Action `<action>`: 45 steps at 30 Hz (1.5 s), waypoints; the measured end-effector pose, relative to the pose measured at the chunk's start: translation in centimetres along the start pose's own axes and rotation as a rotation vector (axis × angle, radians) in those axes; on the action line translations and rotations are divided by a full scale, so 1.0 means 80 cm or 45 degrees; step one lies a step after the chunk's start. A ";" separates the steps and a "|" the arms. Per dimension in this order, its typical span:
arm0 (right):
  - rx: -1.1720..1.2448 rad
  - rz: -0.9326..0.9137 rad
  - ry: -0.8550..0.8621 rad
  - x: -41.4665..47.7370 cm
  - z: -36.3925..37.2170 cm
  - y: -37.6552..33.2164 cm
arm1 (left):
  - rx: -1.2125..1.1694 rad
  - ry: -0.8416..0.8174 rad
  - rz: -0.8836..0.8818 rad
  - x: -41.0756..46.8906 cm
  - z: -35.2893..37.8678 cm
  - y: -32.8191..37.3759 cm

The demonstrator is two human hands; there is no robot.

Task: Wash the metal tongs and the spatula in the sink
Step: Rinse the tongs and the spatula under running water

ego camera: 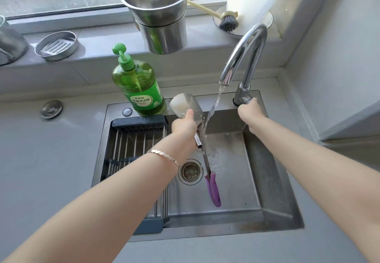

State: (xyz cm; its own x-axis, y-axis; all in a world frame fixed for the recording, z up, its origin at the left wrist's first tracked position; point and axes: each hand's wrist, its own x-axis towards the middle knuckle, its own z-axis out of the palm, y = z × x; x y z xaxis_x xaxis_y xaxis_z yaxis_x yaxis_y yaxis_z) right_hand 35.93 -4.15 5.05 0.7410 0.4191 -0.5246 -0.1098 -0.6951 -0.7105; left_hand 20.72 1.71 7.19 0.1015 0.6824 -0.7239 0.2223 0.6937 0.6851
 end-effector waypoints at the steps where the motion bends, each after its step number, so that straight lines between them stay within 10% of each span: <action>1: -0.045 -0.024 -0.018 -0.003 0.000 0.002 | -0.066 0.008 -0.021 0.004 -0.005 0.000; 9: -0.682 -0.344 -0.770 -0.109 0.042 0.078 | -0.353 0.028 -0.235 0.030 -0.057 0.006; 13: -0.626 -0.573 -0.578 -0.128 0.054 0.096 | -0.393 -0.071 -0.181 0.000 -0.074 0.016; 28: -0.726 -0.261 -0.110 -0.134 0.019 0.095 | 1.521 -0.322 0.589 -0.032 -0.124 -0.047; 45: -0.722 0.055 -0.098 -0.151 0.067 0.130 | 1.620 -0.054 0.878 -0.014 -0.162 -0.075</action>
State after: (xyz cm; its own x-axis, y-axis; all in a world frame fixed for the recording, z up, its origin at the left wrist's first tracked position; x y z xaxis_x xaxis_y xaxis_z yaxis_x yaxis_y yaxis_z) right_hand 22.28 -13.34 1.47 0.6911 0.4102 -0.5952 0.2496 -0.9082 -0.3361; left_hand 6.74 -0.25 4.93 0.5657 0.7670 -0.3029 0.8109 -0.4507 0.3733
